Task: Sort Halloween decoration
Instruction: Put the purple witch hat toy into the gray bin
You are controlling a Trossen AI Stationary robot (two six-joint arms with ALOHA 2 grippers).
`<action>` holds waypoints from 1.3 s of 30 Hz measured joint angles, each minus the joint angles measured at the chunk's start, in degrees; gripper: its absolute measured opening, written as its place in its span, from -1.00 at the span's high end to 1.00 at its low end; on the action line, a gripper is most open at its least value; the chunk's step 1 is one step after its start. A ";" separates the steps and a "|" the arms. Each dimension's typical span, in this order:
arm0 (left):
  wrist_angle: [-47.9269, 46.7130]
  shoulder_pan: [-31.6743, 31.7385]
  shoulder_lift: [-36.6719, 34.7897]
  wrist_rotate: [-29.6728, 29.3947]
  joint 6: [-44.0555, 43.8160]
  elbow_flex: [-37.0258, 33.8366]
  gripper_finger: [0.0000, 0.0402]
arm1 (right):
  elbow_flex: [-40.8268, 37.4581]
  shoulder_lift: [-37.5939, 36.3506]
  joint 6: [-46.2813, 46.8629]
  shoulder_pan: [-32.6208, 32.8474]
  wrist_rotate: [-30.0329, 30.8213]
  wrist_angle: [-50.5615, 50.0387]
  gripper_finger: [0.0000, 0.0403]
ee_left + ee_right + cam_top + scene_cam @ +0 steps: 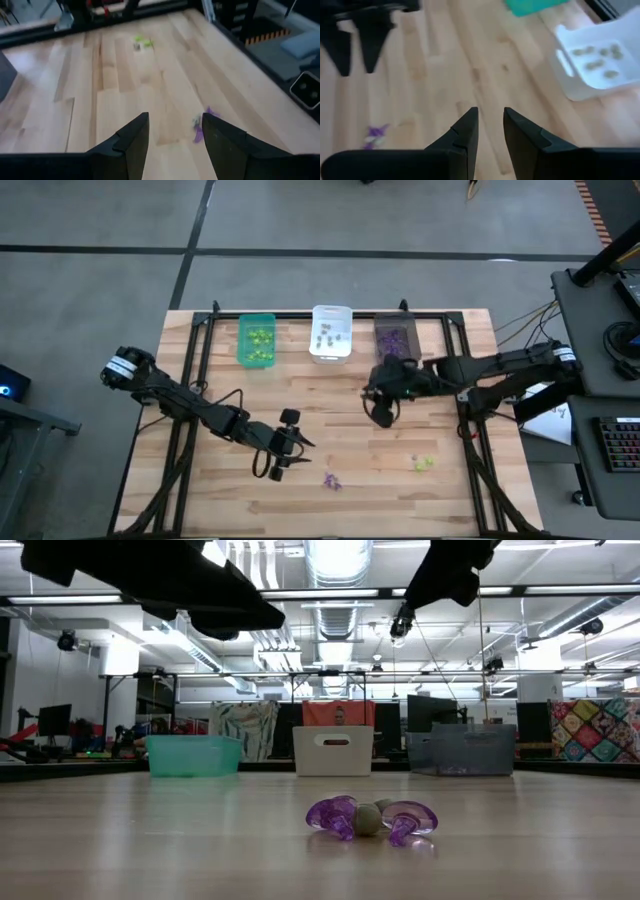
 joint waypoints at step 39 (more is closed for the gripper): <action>26.44 3.10 29.29 9.00 5.79 3.04 0.17 | -5.69 0.00 2.91 6.56 0.45 11.05 0.56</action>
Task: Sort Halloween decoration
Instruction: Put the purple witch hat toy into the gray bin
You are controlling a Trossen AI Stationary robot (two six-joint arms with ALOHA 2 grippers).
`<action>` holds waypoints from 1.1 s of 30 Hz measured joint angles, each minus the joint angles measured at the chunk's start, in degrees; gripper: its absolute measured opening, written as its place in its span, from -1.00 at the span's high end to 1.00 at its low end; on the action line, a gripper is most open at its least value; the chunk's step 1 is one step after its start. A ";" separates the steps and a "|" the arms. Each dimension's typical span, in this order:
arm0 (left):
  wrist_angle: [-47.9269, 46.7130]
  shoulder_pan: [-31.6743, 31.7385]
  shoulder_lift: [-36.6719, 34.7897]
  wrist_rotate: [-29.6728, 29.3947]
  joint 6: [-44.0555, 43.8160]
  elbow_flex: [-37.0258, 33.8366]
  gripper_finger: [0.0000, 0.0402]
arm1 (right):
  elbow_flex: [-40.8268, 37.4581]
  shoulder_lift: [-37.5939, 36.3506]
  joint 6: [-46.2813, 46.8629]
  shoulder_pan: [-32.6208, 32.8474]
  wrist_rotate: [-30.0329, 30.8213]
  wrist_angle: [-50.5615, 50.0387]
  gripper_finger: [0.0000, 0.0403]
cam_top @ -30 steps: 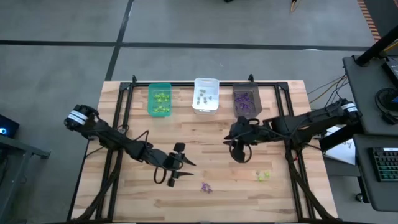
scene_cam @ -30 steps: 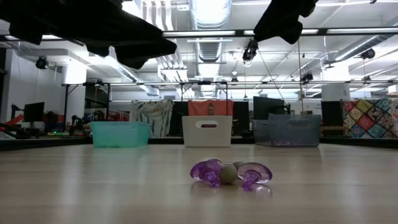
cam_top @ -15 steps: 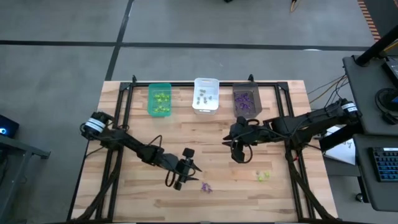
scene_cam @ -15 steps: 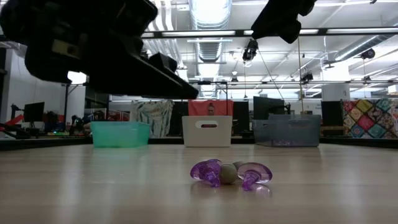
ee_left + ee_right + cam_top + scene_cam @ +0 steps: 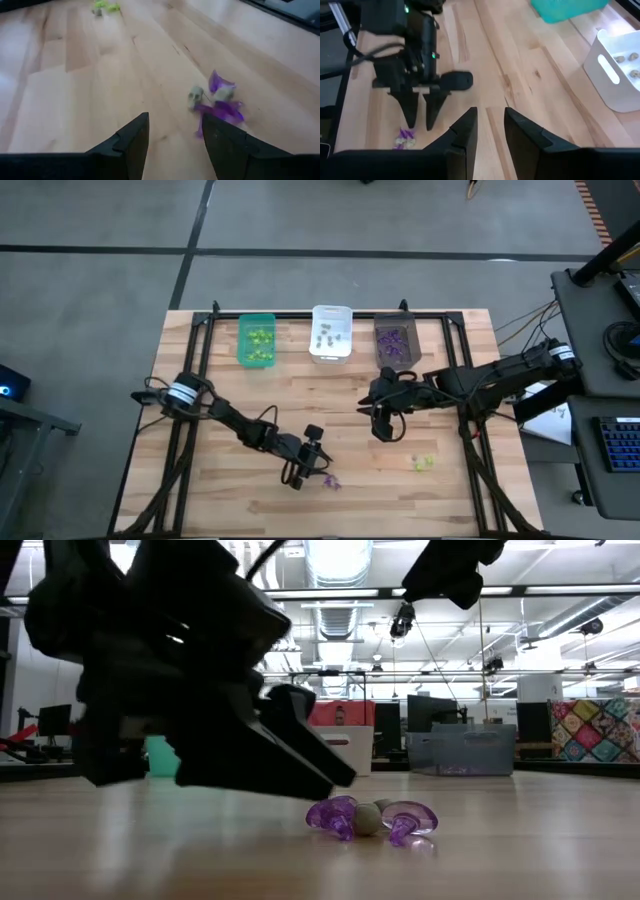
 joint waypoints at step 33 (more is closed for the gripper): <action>0.09 0.66 -1.20 3.40 -1.69 -0.95 0.17 | -0.46 0.15 -0.09 -0.02 -0.04 0.54 0.57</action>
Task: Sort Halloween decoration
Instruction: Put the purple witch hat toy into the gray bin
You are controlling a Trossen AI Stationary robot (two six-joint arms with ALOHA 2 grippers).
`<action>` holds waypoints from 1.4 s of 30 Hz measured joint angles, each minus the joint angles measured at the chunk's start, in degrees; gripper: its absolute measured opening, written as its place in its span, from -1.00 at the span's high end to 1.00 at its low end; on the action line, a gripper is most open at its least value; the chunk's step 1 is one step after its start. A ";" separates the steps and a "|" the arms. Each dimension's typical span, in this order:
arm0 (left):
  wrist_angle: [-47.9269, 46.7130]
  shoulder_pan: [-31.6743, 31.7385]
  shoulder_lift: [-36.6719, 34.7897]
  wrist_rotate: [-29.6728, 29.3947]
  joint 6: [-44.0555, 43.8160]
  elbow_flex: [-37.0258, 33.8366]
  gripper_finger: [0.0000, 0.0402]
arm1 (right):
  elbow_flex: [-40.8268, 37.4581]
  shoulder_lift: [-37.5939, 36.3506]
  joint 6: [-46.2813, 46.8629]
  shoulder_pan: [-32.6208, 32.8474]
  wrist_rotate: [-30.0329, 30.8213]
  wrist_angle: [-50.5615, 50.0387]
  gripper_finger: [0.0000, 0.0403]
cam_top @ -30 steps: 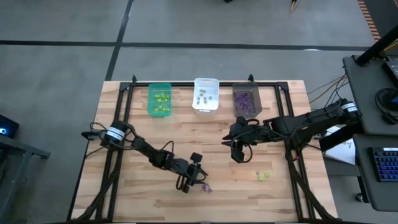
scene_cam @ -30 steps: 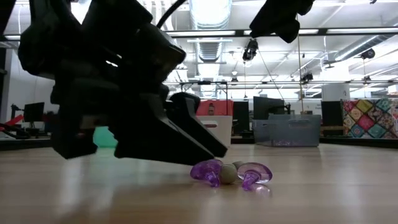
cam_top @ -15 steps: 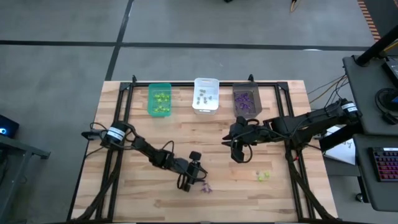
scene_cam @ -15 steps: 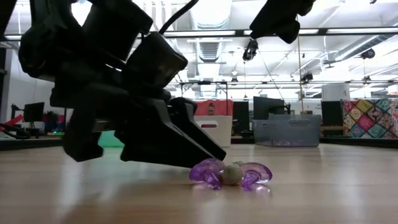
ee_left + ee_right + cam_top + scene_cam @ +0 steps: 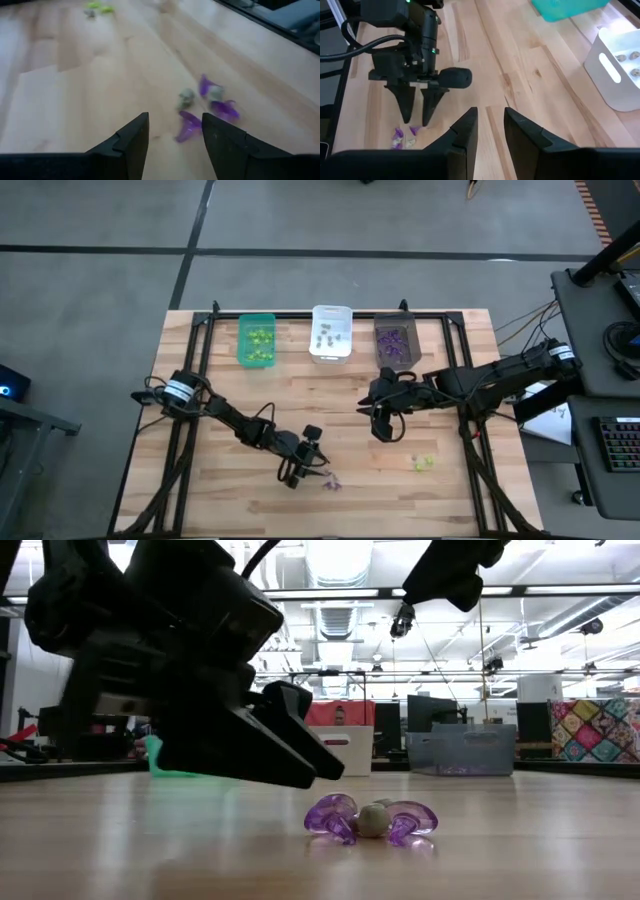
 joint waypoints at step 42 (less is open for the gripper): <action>4.84 2.28 8.37 5.09 -0.20 4.04 0.78 | -1.80 0.00 0.12 0.00 -0.02 0.09 0.55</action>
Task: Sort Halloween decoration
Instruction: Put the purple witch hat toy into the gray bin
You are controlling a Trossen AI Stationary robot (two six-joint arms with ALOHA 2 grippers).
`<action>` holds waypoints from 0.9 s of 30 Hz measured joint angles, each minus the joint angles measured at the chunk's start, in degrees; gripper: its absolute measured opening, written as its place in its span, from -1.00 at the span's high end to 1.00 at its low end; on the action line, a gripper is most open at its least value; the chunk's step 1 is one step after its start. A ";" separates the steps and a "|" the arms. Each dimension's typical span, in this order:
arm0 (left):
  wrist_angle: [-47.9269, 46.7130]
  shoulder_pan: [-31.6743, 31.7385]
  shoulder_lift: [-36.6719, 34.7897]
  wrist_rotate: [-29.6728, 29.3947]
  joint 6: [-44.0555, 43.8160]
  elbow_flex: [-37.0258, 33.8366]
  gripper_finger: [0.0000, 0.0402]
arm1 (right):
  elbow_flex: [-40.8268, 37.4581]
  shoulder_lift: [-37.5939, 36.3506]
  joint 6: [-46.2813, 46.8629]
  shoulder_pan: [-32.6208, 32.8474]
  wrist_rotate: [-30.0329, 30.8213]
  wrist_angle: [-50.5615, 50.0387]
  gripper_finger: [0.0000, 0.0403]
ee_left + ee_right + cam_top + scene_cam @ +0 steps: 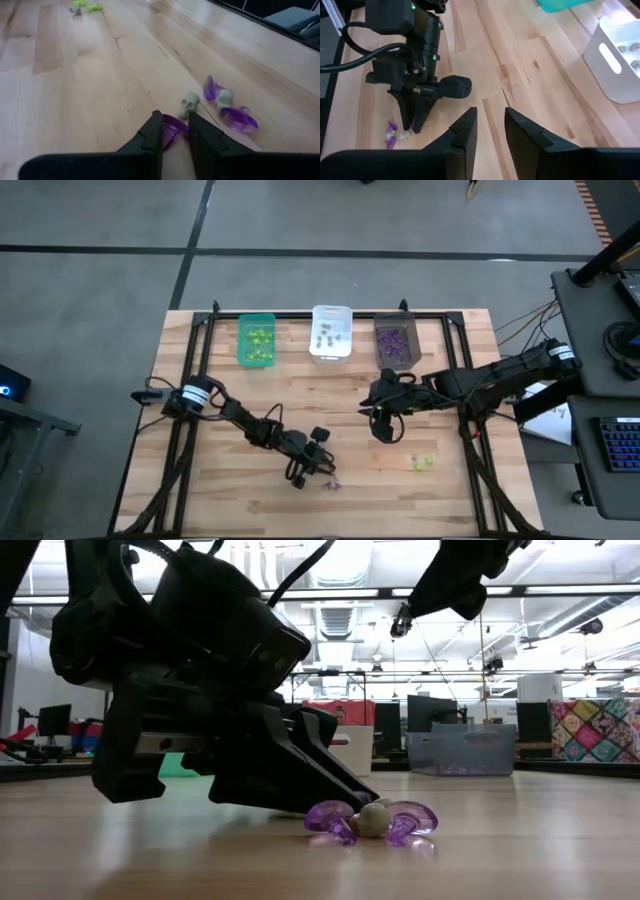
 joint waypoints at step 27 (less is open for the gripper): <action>-4.72 3.44 -11.31 -1.64 0.90 -4.09 0.82 | -10.70 0.04 -8.95 3.96 -0.01 17.19 0.62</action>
